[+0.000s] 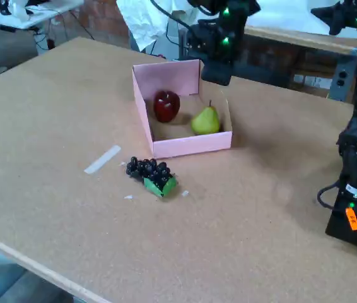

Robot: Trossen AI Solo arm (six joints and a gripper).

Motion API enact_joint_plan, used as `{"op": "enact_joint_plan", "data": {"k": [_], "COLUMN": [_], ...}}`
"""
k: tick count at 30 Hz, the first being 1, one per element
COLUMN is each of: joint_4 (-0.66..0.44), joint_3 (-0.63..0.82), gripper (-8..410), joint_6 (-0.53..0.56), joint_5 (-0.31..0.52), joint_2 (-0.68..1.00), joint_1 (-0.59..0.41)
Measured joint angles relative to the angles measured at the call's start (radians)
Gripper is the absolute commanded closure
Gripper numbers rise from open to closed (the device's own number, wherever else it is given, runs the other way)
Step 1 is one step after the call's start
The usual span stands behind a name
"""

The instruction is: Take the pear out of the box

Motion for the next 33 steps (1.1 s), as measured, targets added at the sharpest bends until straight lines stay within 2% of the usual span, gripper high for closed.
{"op": "enact_joint_plan", "data": {"k": [16,22,33], "joint_4": [0.017,0.032,0.068], "joint_3": [0.039,0.039,0.039], "gripper": [402,402,402], "joint_6": [-0.029,-0.029,-0.027], "joint_5": [-0.045,-0.079,-0.092], "joint_2": [0.076,0.124,0.192], "joint_1": [-0.085,-0.093,-0.093]}}
